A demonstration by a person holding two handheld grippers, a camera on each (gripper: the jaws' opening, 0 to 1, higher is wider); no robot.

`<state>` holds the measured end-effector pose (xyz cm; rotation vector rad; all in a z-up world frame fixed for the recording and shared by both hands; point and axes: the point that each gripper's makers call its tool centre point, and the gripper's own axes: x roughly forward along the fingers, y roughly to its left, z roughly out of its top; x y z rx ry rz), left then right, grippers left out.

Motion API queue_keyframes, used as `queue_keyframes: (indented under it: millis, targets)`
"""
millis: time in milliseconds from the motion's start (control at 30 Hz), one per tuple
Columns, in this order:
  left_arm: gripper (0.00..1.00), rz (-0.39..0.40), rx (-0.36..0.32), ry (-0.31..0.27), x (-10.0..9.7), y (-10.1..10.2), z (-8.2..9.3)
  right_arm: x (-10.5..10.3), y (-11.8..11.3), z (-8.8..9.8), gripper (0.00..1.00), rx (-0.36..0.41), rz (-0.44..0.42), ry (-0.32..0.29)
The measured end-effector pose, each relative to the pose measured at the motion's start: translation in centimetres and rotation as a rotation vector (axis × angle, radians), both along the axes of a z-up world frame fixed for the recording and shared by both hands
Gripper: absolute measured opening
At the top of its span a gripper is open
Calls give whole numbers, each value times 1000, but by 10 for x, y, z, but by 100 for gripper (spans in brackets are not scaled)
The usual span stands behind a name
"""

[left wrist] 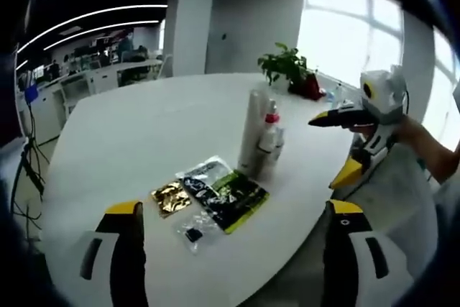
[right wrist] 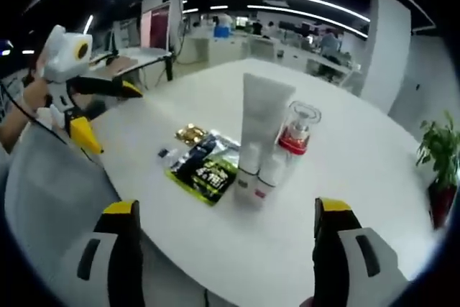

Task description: Arrange the skincare products in the storage area until every visible bottle or jar stands upright without overlapping.

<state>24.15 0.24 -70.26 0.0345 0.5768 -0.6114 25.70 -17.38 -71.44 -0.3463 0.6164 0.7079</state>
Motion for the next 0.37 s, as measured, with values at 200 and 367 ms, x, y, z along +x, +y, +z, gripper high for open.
queue_keyframes:
  millis: [200, 367]
  targets:
    - [99, -8, 14, 5, -1, 0, -2, 0, 0, -2, 100, -9, 1, -3]
    - [99, -15, 13, 8, -1, -2, -3, -1, 1, -4, 100, -9, 2, 1]
